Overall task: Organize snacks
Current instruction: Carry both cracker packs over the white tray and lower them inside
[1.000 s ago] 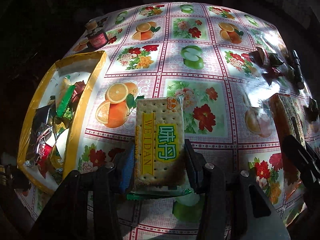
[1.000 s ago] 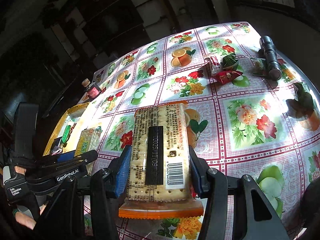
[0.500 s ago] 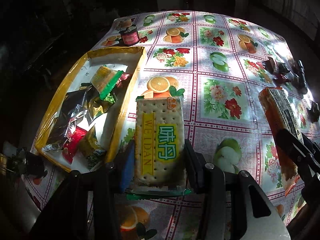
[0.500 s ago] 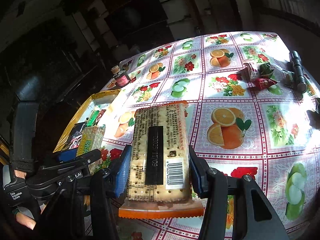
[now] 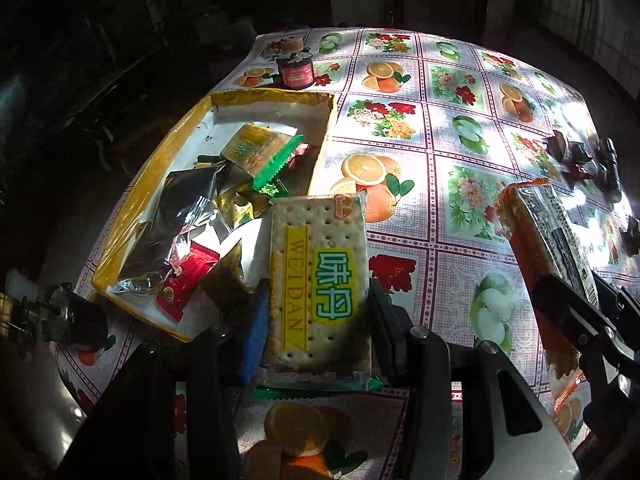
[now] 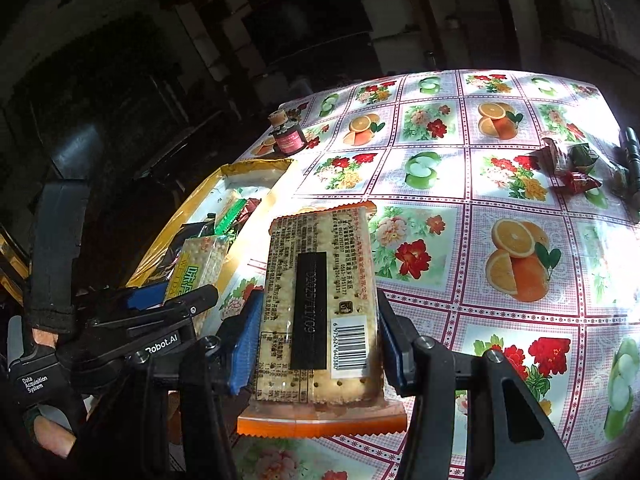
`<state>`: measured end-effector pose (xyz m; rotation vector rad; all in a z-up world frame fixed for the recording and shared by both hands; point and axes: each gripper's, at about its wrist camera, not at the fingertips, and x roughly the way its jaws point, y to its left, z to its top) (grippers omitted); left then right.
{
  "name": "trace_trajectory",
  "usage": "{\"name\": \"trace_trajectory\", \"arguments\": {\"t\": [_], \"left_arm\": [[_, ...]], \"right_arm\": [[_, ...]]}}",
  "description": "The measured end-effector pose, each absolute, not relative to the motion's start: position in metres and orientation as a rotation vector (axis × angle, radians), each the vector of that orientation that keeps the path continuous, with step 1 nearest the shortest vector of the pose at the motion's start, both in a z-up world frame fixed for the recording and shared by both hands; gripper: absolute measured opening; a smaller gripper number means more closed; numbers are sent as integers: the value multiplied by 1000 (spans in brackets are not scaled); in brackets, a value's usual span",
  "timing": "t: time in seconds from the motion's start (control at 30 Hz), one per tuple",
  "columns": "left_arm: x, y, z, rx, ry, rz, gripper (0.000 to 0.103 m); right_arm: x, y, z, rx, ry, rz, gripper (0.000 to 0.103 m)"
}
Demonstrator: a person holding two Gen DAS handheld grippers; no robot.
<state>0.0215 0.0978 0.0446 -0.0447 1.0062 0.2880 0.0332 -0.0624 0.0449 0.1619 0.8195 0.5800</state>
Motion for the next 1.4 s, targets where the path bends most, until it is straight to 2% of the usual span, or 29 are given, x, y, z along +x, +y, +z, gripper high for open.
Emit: {"name": "trace_trajectory", "arguments": {"t": [0.53, 0.97, 1.4], "left_arm": [[8, 156, 50, -101, 971, 379, 48], [5, 199, 46, -165, 973, 438, 48], [21, 227, 44, -196, 973, 477, 48]], "right_arm": [[33, 4, 62, 69, 794, 695, 52], [44, 34, 49, 66, 842, 740, 52], [88, 85, 44, 105, 853, 792, 52]]}}
